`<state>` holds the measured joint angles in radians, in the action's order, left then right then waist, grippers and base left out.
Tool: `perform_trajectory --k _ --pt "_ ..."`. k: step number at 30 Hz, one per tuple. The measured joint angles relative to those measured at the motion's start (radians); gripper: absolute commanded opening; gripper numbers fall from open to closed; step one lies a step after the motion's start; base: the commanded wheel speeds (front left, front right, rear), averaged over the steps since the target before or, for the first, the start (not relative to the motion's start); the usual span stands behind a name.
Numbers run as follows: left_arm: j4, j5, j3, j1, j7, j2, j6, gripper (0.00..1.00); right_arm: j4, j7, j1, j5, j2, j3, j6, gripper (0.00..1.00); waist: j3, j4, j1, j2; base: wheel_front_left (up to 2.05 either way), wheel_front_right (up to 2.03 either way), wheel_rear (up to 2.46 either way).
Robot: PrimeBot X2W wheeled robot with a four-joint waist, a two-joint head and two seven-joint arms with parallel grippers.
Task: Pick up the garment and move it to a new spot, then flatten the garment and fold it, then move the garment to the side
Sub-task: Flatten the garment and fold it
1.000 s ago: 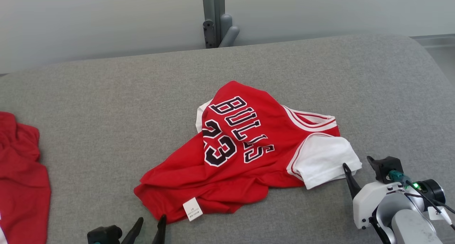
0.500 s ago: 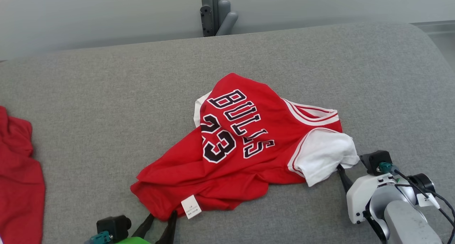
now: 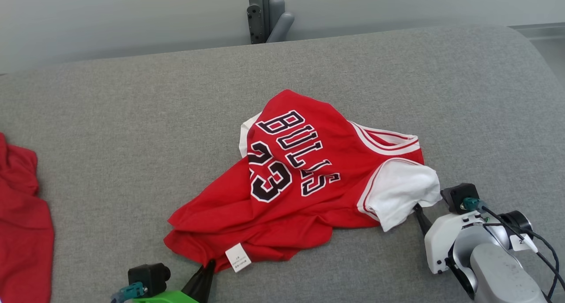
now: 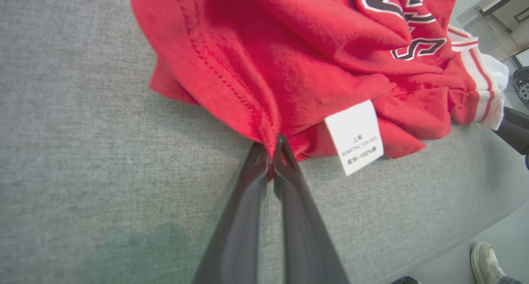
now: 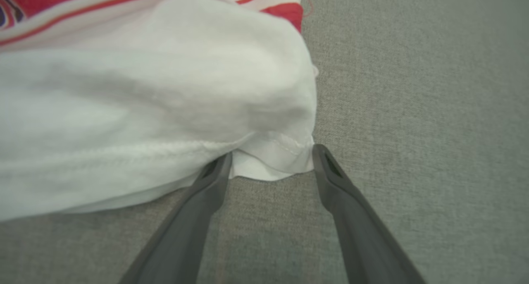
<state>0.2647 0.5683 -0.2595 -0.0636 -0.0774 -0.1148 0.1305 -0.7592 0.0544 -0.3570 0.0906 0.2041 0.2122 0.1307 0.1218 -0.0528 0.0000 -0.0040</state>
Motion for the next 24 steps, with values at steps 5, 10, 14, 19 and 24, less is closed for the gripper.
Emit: perform_trajectory --k 5,10,14,19,24 --pt "0.011 0.011 -0.014 0.012 0.007 -0.009 0.000 0.00 -0.027 0.009 -0.025 0.014 0.013 0.033 0.000 1.00 0.002 0.000 0.0000 0.0000 0.00 0.00 0.00" --pt "0.023 0.019 -0.031 0.024 0.010 -0.020 0.000 0.00 -0.060 0.000 -0.066 0.032 0.024 0.088 0.000 1.00 0.013 0.002 0.0000 0.0000 0.00 0.00 0.00" --pt "0.030 0.025 -0.041 0.041 0.013 -0.026 0.000 0.00 -0.096 -0.010 -0.102 0.063 0.028 0.134 -0.001 1.00 0.023 0.006 0.0000 0.0000 0.00 0.00 0.00" --pt "0.039 0.038 -0.060 0.056 0.016 -0.030 0.000 0.00 -0.127 -0.012 -0.122 0.139 0.032 0.182 0.000 0.00 0.028 0.020 0.0000 0.0000 0.00 0.00 0.00" --pt "0.001 0.051 -0.072 0.046 -0.004 -0.048 0.000 0.00 -0.057 -0.025 -0.090 0.295 0.073 0.236 0.000 0.00 0.014 0.030 0.0000 0.0000 0.00 0.00 0.00"
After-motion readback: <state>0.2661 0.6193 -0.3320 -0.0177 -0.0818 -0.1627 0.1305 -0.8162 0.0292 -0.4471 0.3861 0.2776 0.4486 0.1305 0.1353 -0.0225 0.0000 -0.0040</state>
